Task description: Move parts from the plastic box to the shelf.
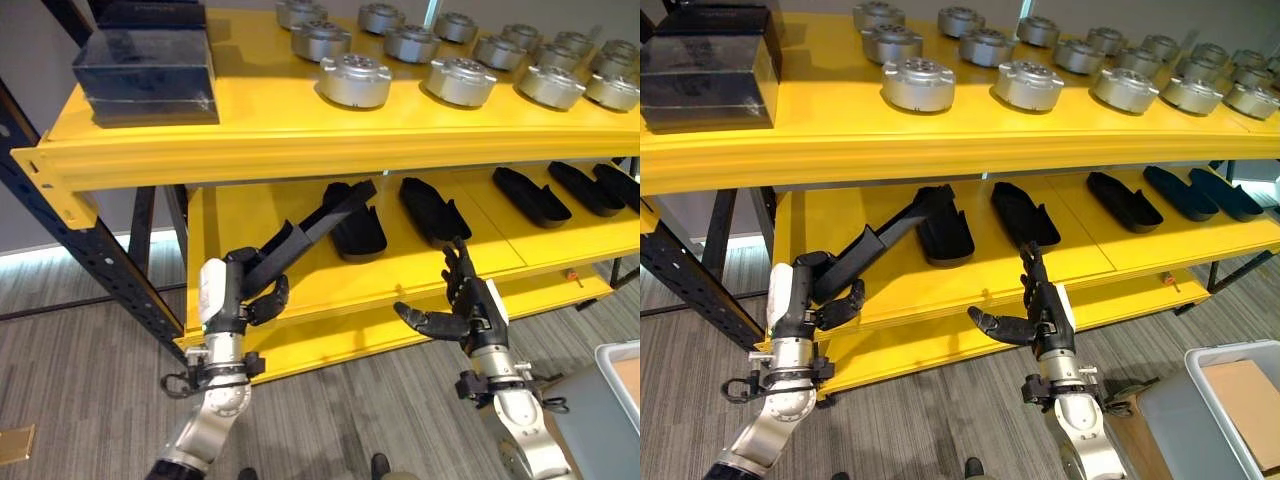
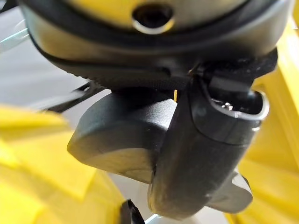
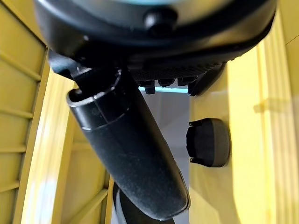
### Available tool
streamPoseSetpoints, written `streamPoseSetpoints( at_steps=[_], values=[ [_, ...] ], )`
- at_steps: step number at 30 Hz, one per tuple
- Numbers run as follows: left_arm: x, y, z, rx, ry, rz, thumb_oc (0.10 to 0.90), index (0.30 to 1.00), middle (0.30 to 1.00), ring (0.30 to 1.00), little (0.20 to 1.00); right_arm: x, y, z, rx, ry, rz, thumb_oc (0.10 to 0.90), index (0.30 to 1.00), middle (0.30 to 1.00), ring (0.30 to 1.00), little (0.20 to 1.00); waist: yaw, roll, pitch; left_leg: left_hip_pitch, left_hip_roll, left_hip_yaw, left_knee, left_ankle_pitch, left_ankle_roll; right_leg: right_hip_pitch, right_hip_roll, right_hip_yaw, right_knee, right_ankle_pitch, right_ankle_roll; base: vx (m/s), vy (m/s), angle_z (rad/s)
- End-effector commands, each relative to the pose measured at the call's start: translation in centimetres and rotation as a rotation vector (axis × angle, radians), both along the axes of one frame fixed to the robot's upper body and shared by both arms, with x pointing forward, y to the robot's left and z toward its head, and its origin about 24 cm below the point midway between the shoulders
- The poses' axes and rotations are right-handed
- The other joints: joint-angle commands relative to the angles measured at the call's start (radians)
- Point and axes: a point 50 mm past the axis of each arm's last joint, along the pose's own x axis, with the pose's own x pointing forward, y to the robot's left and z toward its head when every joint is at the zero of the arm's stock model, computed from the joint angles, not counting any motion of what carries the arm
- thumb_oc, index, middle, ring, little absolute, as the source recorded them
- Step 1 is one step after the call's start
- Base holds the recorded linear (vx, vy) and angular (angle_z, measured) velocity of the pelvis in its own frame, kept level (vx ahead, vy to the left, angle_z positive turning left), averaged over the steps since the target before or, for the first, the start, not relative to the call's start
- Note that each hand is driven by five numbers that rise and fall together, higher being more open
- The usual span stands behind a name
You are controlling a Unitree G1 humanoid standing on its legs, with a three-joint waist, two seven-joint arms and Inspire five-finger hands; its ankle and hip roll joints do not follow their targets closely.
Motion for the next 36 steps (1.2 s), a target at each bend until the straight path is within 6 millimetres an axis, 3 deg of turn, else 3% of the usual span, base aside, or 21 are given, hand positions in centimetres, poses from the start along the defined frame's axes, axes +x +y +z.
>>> streamPoseSetpoints(
  at_steps=[1,5,9,18,28,33,36],
  values=[
    [3.1,0.6,5.7,-0.151,-0.265,0.022,0.4,0.3,0.3,0.3,0.3,0.7,0.5,5.1,-0.001,-0.273,0.022,0.9,1.0,1.0,1.0,1.0,-0.001,-0.002,-0.061,0.028,0.028,0.031,0.06,-0.064,0.029,-0.022,0.001,0.025,0.078,-0.034,-0.014,0.04,-0.045,-0.09],
    [3.9,1.0,6.1,-0.241,-0.286,0.076,0.4,0.3,0.3,0.3,0.3,0.6,0.9,5.1,-0.008,-0.271,0.047,0.9,1.0,1.0,1.0,1.0,-0.011,0.005,-0.059,0.036,0.035,0.037,0.038,-0.051,0.022,-0.021,0.005,0.023,0.066,-0.031,-0.016,0.02,-0.019,-0.02],
    [4.6,2.6,7.1,-0.346,-0.351,0.21,0.4,0.3,0.3,0.3,0.3,0.3,1.0,4.9,-0.024,-0.26,0.065,0.9,1.0,1.0,1.0,1.0,-0.025,0.012,-0.065,0.049,0.041,0.049,0.008,-0.038,0.015,-0.02,0.01,0.021,0.048,-0.025,-0.017,0.01,-0.011,-0.02],
    [4.4,5.1,8.0,-0.371,-0.422,0.374,0.4,0.3,0.3,0.3,0.3,-0.2,0.9,4.7,-0.036,-0.244,0.089,0.9,1.0,1.0,1.0,1.0,-0.029,0.009,-0.079,0.063,0.04,0.058,-0.013,-0.038,0.01,-0.006,0.01,0.016,0.028,-0.02,-0.013,0.01,-0.005,0.0],
    [5.6,7.5,8.2,-0.197,-0.358,0.467,0.4,0.3,0.3,0.3,0.3,-0.3,1.2,4.8,-0.054,-0.245,0.131,0.9,1.0,1.0,1.0,1.0,-0.036,0.018,-0.077,0.065,0.032,0.064,-0.019,-0.041,0.009,-0.005,0.002,0.013,0.021,-0.017,-0.006,0.0,0.0,0.0],
    [6.2,9.6,8.6,-0.064,-0.296,0.503,0.4,0.3,0.3,0.3,0.3,0.0,1.4,5.1,-0.068,-0.251,0.159,0.9,1.0,1.0,1.0,1.0,-0.038,0.028,-0.064,0.064,0.03,0.068,-0.02,-0.039,0.007,-0.007,-0.002,0.015,0.018,-0.016,-0.005,0.0,0.0,0.0],
    [7.1,11.9,9.2,0.086,-0.202,0.529,0.4,0.3,0.3,0.3,0.3,0.3,1.7,5.1,-0.097,-0.248,0.191,0.9,1.0,1.0,1.0,1.0,-0.038,0.042,-0.05,0.068,0.025,0.067,-0.02,-0.036,0.006,0.002,-0.005,0.012,0.015,-0.016,-0.003,0.0,0.0,0.0]
  ],
)
